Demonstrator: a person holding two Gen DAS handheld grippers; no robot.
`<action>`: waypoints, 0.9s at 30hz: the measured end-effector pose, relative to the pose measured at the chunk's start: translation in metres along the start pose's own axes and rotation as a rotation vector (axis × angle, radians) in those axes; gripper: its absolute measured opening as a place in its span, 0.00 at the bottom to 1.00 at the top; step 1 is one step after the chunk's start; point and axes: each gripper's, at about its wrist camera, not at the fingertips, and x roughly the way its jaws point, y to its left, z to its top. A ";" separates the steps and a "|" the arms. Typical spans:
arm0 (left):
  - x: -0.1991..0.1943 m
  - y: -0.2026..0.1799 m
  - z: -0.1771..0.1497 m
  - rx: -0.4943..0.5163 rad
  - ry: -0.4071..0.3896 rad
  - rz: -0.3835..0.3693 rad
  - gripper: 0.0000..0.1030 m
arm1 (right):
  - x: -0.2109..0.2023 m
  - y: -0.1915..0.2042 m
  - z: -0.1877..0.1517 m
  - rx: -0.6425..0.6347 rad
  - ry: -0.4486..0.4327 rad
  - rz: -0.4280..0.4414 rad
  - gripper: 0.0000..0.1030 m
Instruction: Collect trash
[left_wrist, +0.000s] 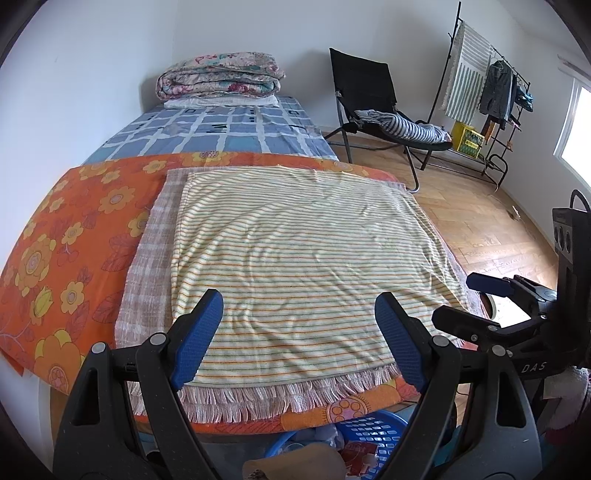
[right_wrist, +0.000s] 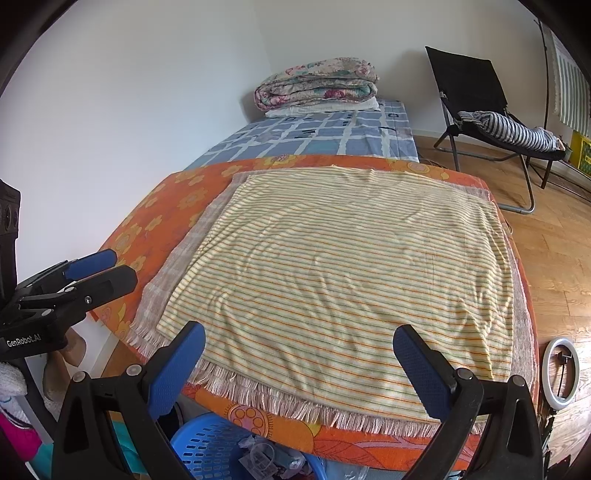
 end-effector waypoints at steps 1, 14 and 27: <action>0.000 0.000 0.000 0.001 0.000 0.001 0.84 | 0.000 0.000 -0.001 0.000 0.001 0.000 1.00; 0.000 -0.001 0.001 0.025 0.010 0.021 0.84 | 0.002 0.001 -0.004 0.005 0.006 0.002 1.00; 0.004 0.003 -0.003 -0.004 0.046 -0.005 0.84 | 0.004 -0.001 -0.005 0.017 0.013 0.007 1.00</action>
